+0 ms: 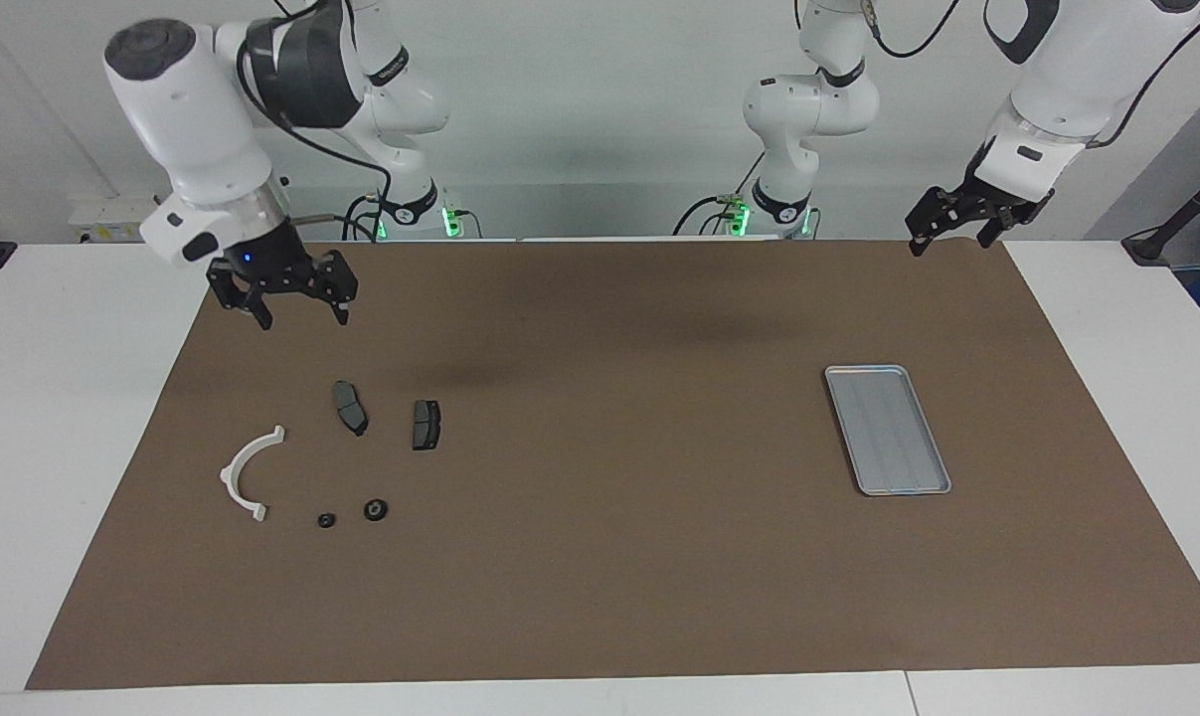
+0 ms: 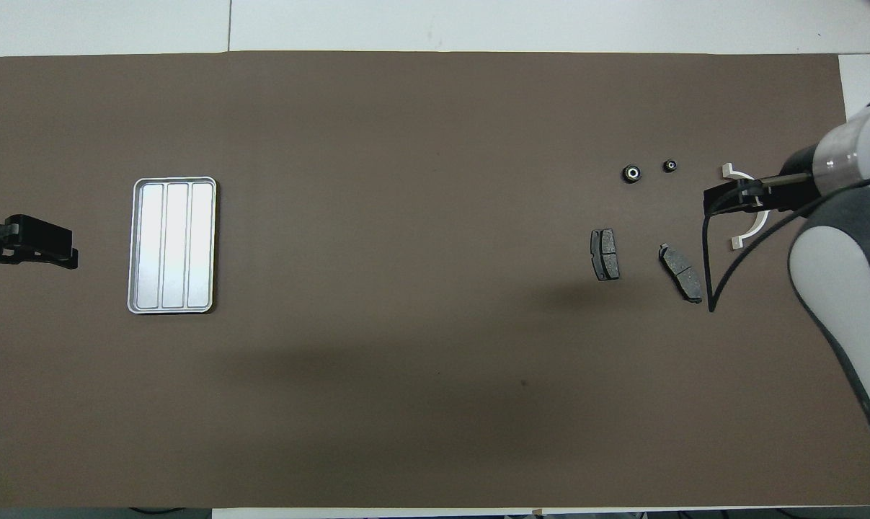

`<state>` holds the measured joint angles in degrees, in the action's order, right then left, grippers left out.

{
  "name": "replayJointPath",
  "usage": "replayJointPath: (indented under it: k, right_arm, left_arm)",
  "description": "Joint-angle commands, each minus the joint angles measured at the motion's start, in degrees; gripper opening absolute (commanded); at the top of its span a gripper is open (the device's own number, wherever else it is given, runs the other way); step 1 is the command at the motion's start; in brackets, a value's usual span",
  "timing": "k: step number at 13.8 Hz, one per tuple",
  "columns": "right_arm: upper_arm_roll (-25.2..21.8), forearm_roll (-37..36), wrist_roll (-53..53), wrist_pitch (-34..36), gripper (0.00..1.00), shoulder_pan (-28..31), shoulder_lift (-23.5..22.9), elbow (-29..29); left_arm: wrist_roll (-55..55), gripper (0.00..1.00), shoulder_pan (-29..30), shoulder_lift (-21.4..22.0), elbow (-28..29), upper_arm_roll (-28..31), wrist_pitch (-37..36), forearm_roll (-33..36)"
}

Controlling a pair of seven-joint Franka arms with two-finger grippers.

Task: Pick bearing gear from pile to tray
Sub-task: 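Reach the right gripper over the small black bearings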

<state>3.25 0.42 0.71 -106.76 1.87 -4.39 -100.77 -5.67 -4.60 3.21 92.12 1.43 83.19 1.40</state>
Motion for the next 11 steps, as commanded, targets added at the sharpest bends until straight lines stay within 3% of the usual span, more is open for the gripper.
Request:
replayJointPath:
  k: [1,5,11]
  right_arm:
    - [0.3,-1.0,-1.9,-6.5,1.00,0.2,-7.9,1.0]
    - [0.3,-1.7,-2.1,-16.5,1.00,-1.6,-15.7,1.4]
    - [0.3,-6.0,-9.0,-18.3,1.00,-2.8,-26.3,7.6]
  left_arm:
    - [0.1,1.00,0.2,1.3,1.6,0.0,0.6,-0.6]
    - [0.1,1.00,0.2,1.3,1.6,0.0,0.6,-0.6]
    - [0.1,1.00,0.2,1.3,1.6,0.0,0.6,-0.6]
